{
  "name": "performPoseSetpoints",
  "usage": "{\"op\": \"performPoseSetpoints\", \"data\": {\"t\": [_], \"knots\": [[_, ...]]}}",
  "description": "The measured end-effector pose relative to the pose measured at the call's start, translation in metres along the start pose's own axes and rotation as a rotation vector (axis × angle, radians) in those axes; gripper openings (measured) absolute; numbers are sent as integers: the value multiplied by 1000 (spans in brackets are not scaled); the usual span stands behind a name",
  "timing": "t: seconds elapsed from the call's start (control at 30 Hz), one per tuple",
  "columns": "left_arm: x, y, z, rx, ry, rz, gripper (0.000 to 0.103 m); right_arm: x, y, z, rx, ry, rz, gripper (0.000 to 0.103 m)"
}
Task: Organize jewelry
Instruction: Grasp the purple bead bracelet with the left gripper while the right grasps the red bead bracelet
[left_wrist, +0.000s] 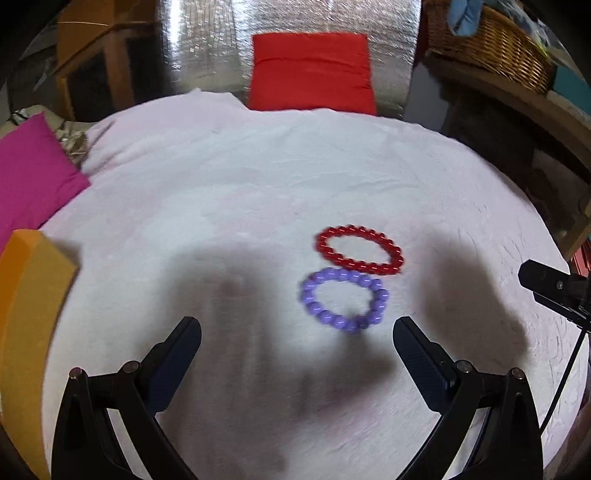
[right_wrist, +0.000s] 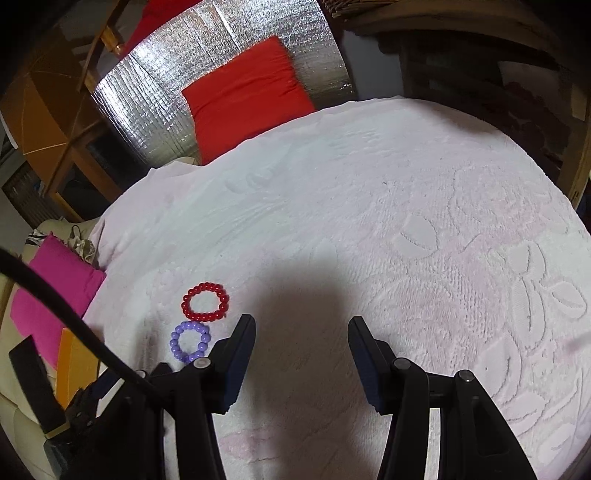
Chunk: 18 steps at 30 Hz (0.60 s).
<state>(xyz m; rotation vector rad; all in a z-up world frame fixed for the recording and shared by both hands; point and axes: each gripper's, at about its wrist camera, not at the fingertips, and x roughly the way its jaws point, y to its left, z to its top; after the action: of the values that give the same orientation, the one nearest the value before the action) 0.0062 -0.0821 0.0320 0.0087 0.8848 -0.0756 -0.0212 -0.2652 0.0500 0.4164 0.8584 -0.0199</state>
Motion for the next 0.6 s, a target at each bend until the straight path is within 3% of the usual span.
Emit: {"op": "performPoseSetpoints", "data": {"t": [0.27, 0.43, 0.5, 0.6], "knots": [[22, -22, 10, 106, 27, -1, 103, 6, -7, 1, 1, 1, -31, 55], [32, -17, 10, 140, 53, -24, 101, 8, -7, 0, -3, 4, -41, 55], [33, -13, 11, 153, 51, -44, 88, 8, -3, -1, -8, -2, -36, 55], [29, -7, 13, 155, 26, -80, 60, 9, 5, -1, -36, -10, -32, 55]]}}
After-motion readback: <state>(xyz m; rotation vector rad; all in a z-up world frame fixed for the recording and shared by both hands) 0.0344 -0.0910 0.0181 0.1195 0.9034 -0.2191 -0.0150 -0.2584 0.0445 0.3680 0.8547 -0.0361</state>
